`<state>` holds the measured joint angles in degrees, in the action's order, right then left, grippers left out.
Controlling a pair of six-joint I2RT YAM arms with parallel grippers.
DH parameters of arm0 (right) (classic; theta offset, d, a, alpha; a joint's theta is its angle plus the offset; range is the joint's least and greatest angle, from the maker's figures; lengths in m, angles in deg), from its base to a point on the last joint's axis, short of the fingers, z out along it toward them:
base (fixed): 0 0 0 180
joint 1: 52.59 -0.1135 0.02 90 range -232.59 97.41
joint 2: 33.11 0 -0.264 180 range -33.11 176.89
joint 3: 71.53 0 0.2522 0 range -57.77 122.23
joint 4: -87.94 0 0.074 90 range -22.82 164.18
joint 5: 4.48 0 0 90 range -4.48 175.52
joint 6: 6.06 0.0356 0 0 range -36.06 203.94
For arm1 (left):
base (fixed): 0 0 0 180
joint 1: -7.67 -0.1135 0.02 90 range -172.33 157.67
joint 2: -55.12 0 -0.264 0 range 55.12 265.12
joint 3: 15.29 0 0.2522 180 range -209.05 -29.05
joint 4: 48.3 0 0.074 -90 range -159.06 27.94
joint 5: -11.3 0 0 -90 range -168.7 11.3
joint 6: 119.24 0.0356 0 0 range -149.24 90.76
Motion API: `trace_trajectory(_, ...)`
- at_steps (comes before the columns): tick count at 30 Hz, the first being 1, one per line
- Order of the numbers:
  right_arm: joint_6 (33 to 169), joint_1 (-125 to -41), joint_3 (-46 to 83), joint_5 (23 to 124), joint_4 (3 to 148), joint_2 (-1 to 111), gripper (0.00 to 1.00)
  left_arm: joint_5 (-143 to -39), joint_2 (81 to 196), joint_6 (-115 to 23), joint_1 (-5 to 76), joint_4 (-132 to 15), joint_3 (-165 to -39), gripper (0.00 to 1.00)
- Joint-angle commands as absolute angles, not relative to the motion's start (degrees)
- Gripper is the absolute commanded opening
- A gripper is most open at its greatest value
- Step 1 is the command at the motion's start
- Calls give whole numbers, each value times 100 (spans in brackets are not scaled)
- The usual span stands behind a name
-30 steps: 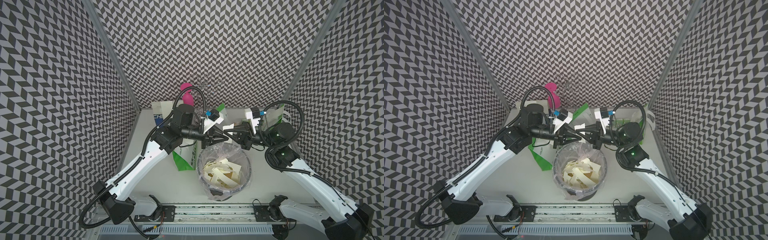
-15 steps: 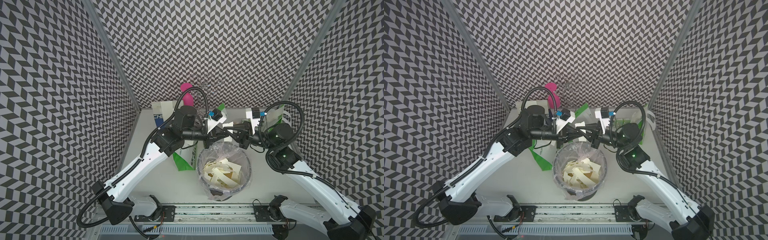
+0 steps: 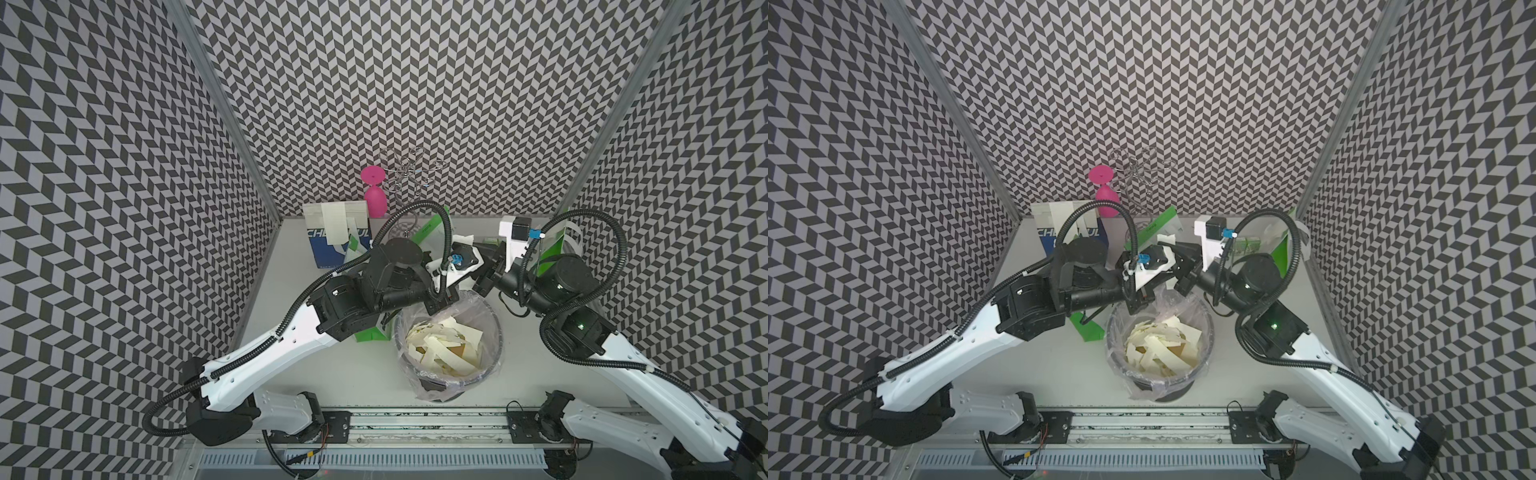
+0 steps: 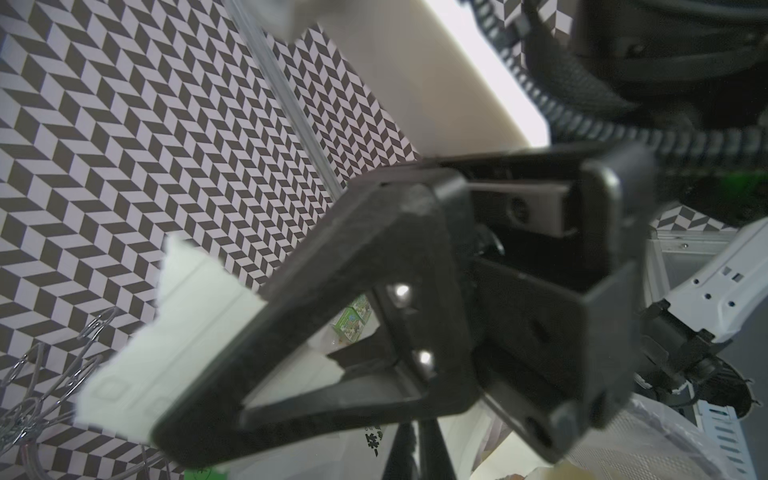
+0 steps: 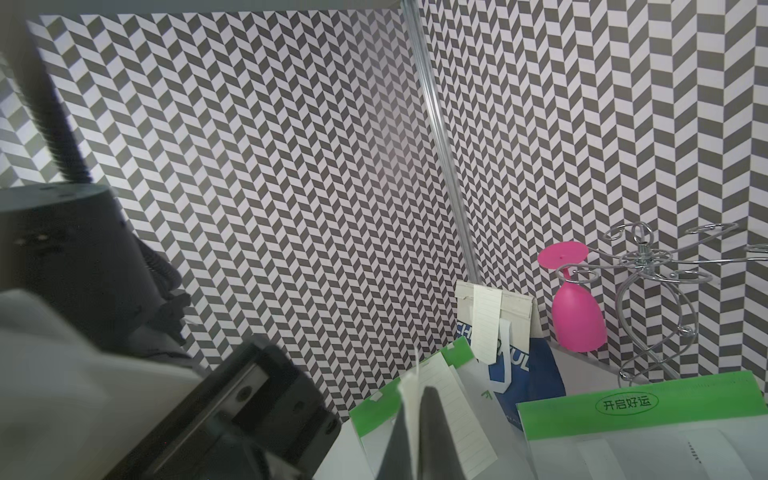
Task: Shred takeout receipts and throw away
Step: Shred the takeout receipt, then place the takeout receipt in the trash bin.
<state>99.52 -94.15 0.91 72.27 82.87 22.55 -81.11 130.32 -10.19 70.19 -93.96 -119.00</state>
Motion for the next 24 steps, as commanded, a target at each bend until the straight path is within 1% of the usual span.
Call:
trace_trajectory(1, 9873, -9460, 173, 7587, 8193, 2349, 0, -8173, 12901, -679, 7130, -9208, -11810, 0)
trace_trajectory(5, 9810, -9393, 165, 7695, 8067, 2206, 0, -8172, 12771, -992, 6954, -9683, -11845, 0)
trace_trajectory(6, 9793, -9345, 165, 7489, 8015, 2175, 0, -8304, 12703, -1116, 6893, -9829, -11792, 0)
trace_trajectory(10, 9376, -9249, 50, 6120, 7665, 2060, 0, -8629, 12434, -1537, 6812, -10373, -11365, 0)
trace_trajectory(12, 9062, -9249, 9, 5758, 7179, 1945, 0, -8684, 12252, -1811, 6808, -10532, -11071, 0)
trace_trajectory(13, 8900, -9249, -17, 5660, 6925, 1907, 1, -8732, 12172, -1895, 6805, -10576, -10931, 4)
trace_trajectory(14, 8691, -9249, -21, 5588, 6632, 1876, 9, -8744, 12064, -1999, 6790, -10609, -10796, 10)
trace_trajectory(16, 8306, -9249, 26, 5598, 5967, 1866, 19, -8851, 11918, -2149, 6701, -10647, -10607, 14)
trace_trajectory(17, 8077, -9249, 70, 5506, 5628, 1887, 26, -8991, 11877, -2225, 6656, -10667, -10556, 17)
trace_trajectory(20, 7441, -9249, 230, 5327, 4813, 1994, 40, -9355, 11699, -2367, 6623, -10527, -10391, 27)
trace_trajectory(21, 7281, -9249, 275, 5358, 4637, 2030, 45, -9387, 11660, -2375, 6615, -10490, -10360, 32)
trace_trajectory(24, 7165, -9249, 304, 5604, 4617, 2041, 47, -9352, 11688, -2360, 6439, -10646, -10502, 36)
